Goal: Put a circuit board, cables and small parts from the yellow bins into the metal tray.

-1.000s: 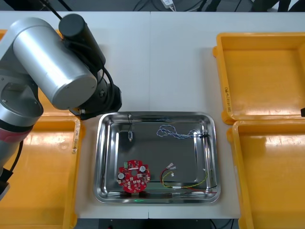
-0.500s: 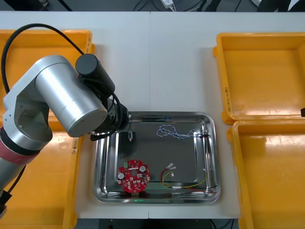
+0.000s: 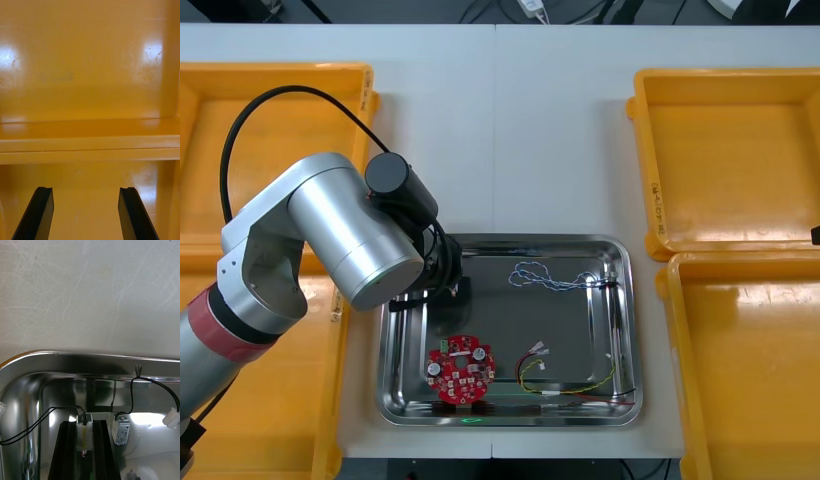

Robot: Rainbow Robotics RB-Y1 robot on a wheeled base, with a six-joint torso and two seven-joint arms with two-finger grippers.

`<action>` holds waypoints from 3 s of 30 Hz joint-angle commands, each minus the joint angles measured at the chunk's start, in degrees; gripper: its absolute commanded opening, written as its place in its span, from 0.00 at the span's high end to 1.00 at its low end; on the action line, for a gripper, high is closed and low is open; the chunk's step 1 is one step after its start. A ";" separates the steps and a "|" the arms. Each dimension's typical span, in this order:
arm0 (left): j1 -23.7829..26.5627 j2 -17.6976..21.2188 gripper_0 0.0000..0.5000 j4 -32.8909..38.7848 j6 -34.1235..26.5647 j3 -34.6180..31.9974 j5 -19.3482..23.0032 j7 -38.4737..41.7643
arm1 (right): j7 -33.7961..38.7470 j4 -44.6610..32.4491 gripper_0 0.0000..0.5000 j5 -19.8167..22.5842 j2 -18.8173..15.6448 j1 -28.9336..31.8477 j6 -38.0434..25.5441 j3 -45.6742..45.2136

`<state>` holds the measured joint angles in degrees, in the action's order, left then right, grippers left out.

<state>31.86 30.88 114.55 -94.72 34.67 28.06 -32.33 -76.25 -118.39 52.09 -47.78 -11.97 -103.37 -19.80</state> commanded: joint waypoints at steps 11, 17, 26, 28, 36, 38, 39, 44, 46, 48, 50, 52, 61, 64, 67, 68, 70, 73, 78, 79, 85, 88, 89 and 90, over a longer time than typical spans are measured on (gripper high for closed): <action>-0.92 -1.35 0.99 0.41 1.64 1.72 -0.29 3.59 | -2.50 -1.67 0.00 -0.14 0.14 0.46 -0.07 -2.09; -0.92 -1.08 0.00 0.41 2.43 1.81 -0.20 4.03 | -2.50 -1.67 0.00 -0.14 0.14 0.46 -0.07 -2.09; -0.92 -1.00 0.00 0.41 3.05 1.81 0.15 4.38 | -2.50 -1.67 0.00 -0.14 0.14 0.46 -0.07 -2.09; -0.92 -1.08 0.00 0.50 3.05 1.99 0.15 4.47 | -2.50 -1.67 0.00 -0.14 0.14 0.46 -0.07 -2.09; -0.92 -0.82 0.00 0.85 3.31 1.81 0.24 4.91 | -2.50 -1.67 0.00 -0.14 0.14 0.46 -0.07 -2.09; -0.92 -0.21 0.00 1.73 3.31 1.72 0.24 4.82 | -2.50 -1.67 0.00 -0.14 0.14 0.46 -0.07 -2.09; -0.83 0.32 0.00 2.43 3.13 1.55 0.33 4.82 | -2.50 -1.67 0.00 -0.14 0.14 0.46 -0.07 -2.09; -0.22 2.43 0.00 5.24 1.55 -0.48 3.75 4.38 | -2.50 -1.67 0.00 -0.14 0.14 0.46 -0.07 -2.09; 0.40 3.22 0.00 6.30 0.23 -1.44 5.25 4.21 | -2.50 -1.67 0.00 -0.14 0.14 0.46 -0.07 -2.09; 1.45 4.10 0.00 7.62 -1.61 -2.59 7.27 4.03 | -2.50 -1.67 0.00 -0.14 0.14 0.46 -0.07 -2.09; 2.25 4.80 0.00 8.32 -2.84 -3.82 8.85 3.86 | -2.50 -1.67 0.00 -0.14 0.14 0.46 -0.07 -2.09; 2.95 5.68 0.00 8.94 -3.72 -4.96 10.08 3.59 | -2.50 -1.67 0.00 -0.14 0.14 0.46 -0.07 -2.09; 5.58 11.22 0.00 9.64 -6.01 -11.90 17.55 2.10 | -2.50 -1.67 0.00 -0.14 0.14 0.46 -0.07 -2.09; 5.58 13.59 0.00 9.55 -6.89 -13.84 19.31 1.13 | -2.50 -1.67 0.00 -0.14 0.14 0.46 -0.07 -2.09; 5.50 15.79 0.00 9.64 -8.56 -16.21 21.07 -1.07 | -2.50 -1.67 0.00 -0.14 0.14 0.46 -0.07 -2.09; 5.41 16.67 0.00 9.55 -9.44 -17.35 21.86 -2.03 | -2.50 -1.67 0.00 -0.14 0.14 0.46 -0.07 -2.09; 4.71 18.08 0.00 9.20 -10.75 -19.90 23.18 -3.70 | -2.50 -1.67 0.00 -0.14 0.14 0.46 -0.07 -2.09; 2.86 19.92 0.00 9.20 -11.37 -23.15 24.41 -5.37 | -2.50 -1.67 0.00 -0.14 0.14 0.46 -0.07 -2.09; -1.89 22.29 0.00 9.20 -11.63 -28.60 25.46 -8.80 | -2.50 -1.67 0.00 -0.14 0.14 0.46 -0.07 -2.09; -2.50 22.47 0.00 9.20 -11.63 -29.22 25.46 -9.42 | -2.50 -1.67 0.00 -0.14 0.14 0.46 -0.07 -2.09; -8.48 24.93 0.00 8.85 -12.07 -35.02 26.08 -15.66 | -2.50 -1.67 0.00 -0.14 0.14 0.46 -0.07 -2.09; -10.76 25.63 0.00 8.58 -12.34 -37.30 26.60 -17.77 | -2.50 -1.67 0.00 -0.14 0.14 0.46 -0.07 -2.09; -11.47 25.72 0.00 8.41 -12.51 -38.18 26.78 -18.21 | -2.50 -1.67 0.00 -0.14 0.14 0.46 -0.07 -2.09; -12.34 25.90 0.00 8.32 -12.77 -39.32 26.96 -18.56 | -2.50 -1.67 0.00 -0.14 0.14 0.46 -0.07 -2.09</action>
<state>22.37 53.76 122.09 -106.50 -0.67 54.08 -49.85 -76.25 -118.41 52.09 -47.77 -11.95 -103.38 -19.81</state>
